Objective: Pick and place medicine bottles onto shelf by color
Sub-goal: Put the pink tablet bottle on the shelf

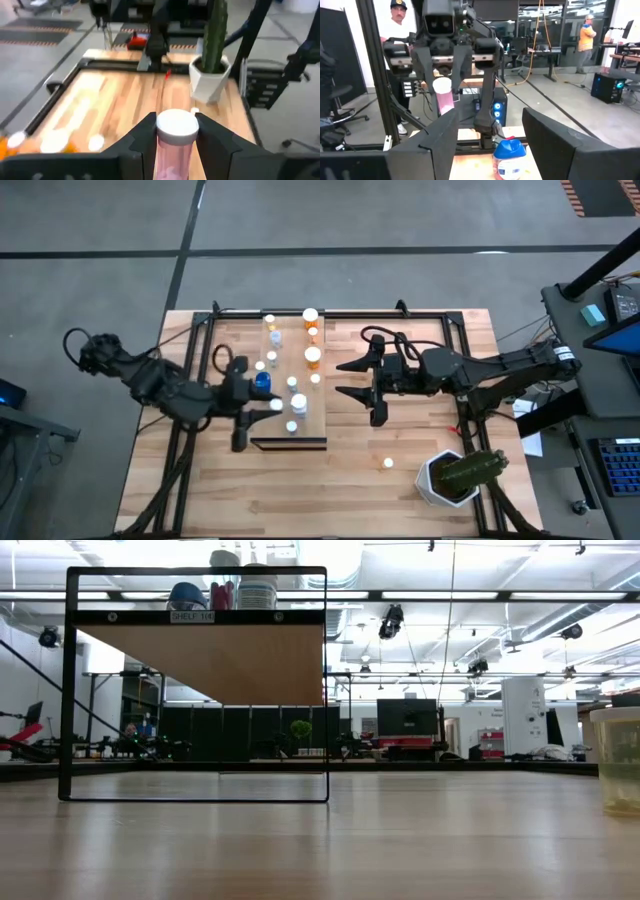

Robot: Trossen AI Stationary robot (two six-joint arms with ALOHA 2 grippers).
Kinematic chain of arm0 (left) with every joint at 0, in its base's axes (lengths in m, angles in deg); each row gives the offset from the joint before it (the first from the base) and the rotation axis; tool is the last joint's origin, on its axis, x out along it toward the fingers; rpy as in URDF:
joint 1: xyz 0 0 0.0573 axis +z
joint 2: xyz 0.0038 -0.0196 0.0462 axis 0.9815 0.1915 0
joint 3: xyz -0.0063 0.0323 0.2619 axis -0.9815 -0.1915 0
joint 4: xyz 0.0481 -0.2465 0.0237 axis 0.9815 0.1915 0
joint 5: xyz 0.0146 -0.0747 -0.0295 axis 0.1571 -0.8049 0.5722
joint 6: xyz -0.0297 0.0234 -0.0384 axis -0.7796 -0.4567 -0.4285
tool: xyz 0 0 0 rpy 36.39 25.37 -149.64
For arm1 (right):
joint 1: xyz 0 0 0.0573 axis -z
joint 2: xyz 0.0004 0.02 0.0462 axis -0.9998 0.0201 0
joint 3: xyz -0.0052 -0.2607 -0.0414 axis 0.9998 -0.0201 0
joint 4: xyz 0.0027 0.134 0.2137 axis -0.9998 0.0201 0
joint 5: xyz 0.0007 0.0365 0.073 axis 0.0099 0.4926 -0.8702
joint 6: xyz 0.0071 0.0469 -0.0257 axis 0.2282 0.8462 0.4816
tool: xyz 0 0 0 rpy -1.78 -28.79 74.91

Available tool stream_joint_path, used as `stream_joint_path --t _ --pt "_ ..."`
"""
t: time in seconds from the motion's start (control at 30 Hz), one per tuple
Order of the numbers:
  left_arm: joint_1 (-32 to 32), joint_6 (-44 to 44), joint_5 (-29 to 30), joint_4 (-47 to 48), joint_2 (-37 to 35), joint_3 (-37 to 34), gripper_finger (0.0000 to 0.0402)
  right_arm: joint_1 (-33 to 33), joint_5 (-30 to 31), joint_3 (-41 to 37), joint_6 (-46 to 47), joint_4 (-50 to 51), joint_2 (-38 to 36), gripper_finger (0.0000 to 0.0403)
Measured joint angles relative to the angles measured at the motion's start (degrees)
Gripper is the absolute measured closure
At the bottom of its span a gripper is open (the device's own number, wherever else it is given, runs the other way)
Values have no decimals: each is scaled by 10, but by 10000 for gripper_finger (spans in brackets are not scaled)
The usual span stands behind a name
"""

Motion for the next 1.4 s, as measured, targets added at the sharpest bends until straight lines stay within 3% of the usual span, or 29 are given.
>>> stream_joint_path --t 0.17,0.5,0.67,0.83,1.07,1.4 --pt "-40 -43 33 -12 -25 -75 304 0 0 0 4 0 1 192" --pt "-70 -77 74 -213 -112 -321 304 0 0 0 12 -1 1 193" --pt "-71 -67 89 -328 -162 -432 304 0 0 0 15 -1 1 193" --pt "-71 0 96 -426 -177 -517 304 0 0 0 15 -1 1 193" --pt "-71 50 150 -443 -184 -565 307 0 0 0 26 -1 1 193" --pt "-72 49 152 -467 -212 -600 306 0 1 0 26 -1 1 193"
